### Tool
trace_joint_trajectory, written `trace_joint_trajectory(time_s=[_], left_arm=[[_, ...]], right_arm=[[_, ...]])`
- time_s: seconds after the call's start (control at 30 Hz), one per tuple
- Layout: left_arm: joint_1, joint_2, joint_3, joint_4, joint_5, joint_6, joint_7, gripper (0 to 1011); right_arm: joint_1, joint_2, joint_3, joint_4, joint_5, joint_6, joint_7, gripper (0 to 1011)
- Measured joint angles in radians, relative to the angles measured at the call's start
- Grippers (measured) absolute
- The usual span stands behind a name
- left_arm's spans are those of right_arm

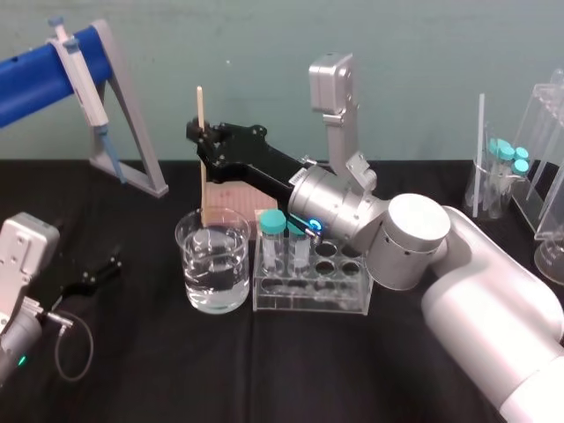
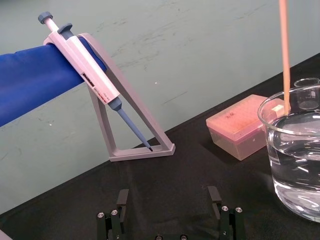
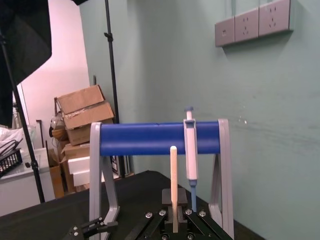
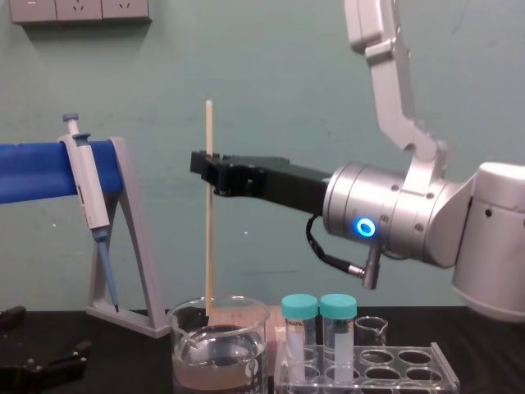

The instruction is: Hold the thermometer with one hand and immerse one end into the beaker, then reinsert it into the test tube rack.

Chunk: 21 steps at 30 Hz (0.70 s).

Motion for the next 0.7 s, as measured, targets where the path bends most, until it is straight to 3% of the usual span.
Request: trace_joint_trajectory(time_s=[0.17,0.7], left_arm=[[0.0,0.0,0.0,0.0,0.0,0.0,0.0,1004],[0.0,0.0,0.0,0.0,0.0,0.0,0.0,1004]], right_arm=[[0.007,-0.025,0.003,0.063,-0.016,-0.011,0.01,48],[-0.011,-0.043,0.016,0.103,-0.048,-0.007,0.022,48]])
